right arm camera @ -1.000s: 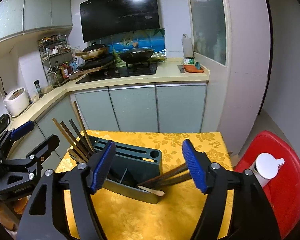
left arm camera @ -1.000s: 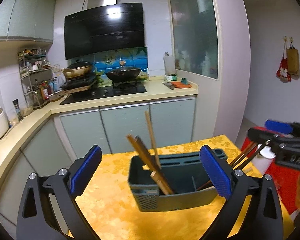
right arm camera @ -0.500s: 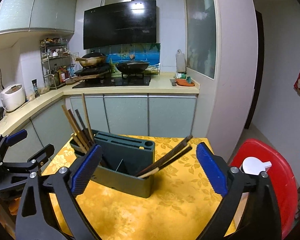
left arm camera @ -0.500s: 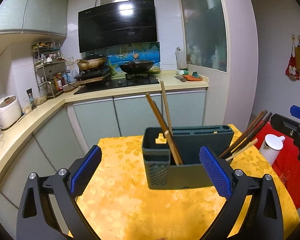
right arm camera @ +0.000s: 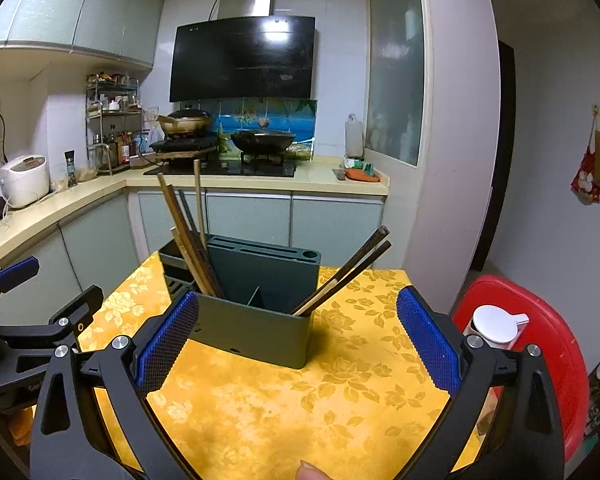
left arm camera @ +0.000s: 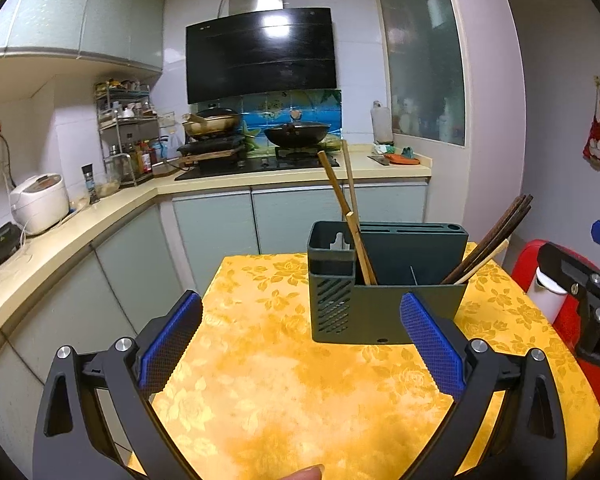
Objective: Organize utensils
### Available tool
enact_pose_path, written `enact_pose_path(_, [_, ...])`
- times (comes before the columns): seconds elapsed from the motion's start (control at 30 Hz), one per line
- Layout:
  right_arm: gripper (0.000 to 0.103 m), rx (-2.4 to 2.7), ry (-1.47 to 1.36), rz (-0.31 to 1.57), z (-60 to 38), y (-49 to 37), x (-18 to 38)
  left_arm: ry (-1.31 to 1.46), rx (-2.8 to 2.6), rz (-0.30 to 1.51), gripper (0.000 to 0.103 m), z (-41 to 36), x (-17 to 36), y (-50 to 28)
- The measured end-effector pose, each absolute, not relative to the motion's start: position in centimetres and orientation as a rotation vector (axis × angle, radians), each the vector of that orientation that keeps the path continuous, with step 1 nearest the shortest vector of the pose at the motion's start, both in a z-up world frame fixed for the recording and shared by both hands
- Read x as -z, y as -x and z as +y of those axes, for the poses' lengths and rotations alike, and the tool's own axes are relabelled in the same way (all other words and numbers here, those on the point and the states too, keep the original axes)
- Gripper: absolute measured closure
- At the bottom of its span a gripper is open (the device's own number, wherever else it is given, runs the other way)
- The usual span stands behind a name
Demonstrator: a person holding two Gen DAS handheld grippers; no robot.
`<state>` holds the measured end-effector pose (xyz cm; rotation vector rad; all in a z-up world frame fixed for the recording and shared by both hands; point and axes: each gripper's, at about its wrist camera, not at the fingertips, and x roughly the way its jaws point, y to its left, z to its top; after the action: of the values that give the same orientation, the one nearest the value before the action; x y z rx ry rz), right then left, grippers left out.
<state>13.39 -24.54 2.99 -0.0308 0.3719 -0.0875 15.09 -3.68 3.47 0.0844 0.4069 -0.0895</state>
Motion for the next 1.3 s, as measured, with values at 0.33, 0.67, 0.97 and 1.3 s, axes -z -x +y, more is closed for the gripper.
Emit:
enact_pose_path(0.33, [0.007, 0.078, 0.008, 0.357, -23.8, -10.4, -1.9, -0.083, 0.070, 0.394, 0.007, -3.0, -2.7, -11.8])
enact_pose_path(0.67, [0.007, 0.062, -0.023, 0.332, -23.5, -7.9, -1.7, -0.066, 0.063, 0.350, 0.007, -2.6, -3.1, -8.8])
enact_pose_path(0.97, [0.007, 0.052, -0.040, 0.315, -23.7, -5.9, -1.3, -0.082, 0.052, 0.338, 0.007, -2.7, -2.6, -7.1])
enact_pose_path(1.3, [0.007, 0.048, -0.039, 0.313, -23.7, -5.3, -0.8, -0.063, 0.037, 0.351, 0.007, -2.0, -1.4, -6.7])
